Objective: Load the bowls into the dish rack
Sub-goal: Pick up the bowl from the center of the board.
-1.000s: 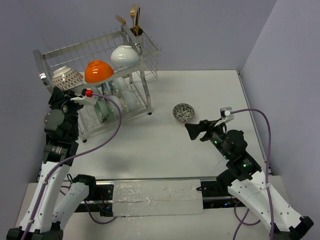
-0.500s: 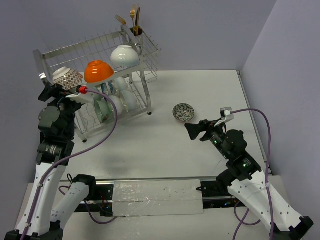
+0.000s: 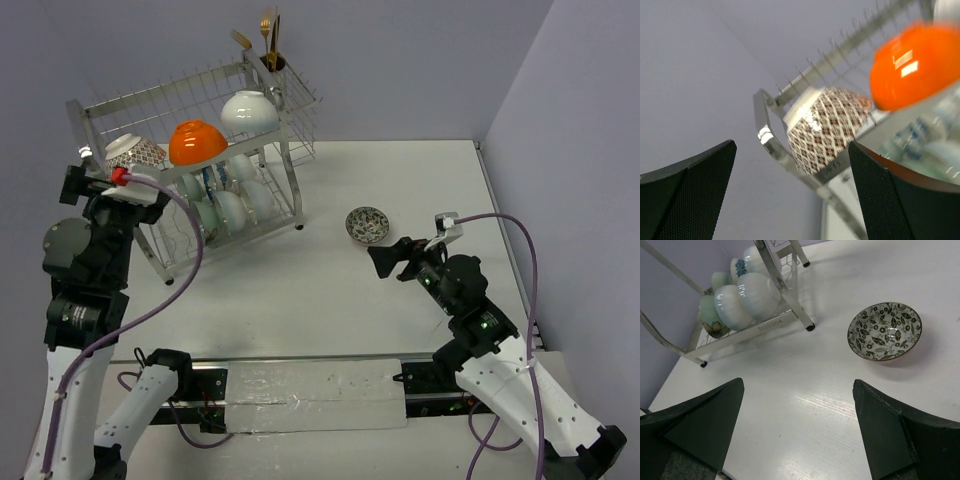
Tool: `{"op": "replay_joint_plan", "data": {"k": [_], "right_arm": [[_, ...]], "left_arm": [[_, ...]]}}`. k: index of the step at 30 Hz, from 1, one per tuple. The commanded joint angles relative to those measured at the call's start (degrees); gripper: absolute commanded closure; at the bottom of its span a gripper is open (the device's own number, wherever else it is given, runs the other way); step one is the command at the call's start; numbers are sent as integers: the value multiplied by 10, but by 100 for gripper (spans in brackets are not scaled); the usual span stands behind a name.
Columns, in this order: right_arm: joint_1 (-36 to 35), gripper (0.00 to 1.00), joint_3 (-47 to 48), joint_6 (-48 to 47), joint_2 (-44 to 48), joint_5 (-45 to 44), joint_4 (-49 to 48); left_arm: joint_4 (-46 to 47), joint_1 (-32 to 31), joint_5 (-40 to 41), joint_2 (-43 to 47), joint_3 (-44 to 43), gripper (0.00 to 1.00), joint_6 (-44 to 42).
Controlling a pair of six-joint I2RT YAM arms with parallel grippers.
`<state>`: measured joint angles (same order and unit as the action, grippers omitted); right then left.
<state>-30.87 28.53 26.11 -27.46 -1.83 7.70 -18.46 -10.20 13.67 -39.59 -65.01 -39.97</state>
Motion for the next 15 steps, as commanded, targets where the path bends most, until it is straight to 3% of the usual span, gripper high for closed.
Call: {"op": "replay_joint_plan", "data": {"k": [1, 2, 8, 15], "right_arm": [[2, 3, 23, 6, -21, -18, 1], [7, 3, 34, 9, -37, -26, 16], [45, 3, 73, 36, -132, -44, 64], [113, 9, 113, 72, -274, -27, 59]], "left_arm": [[27, 2, -25, 5, -67, 1, 196], [19, 2, -25, -3, -98, 1, 265], [-79, 2, -82, -47, -213, 1, 465], [-108, 2, -159, -65, -200, 1, 580]]}}
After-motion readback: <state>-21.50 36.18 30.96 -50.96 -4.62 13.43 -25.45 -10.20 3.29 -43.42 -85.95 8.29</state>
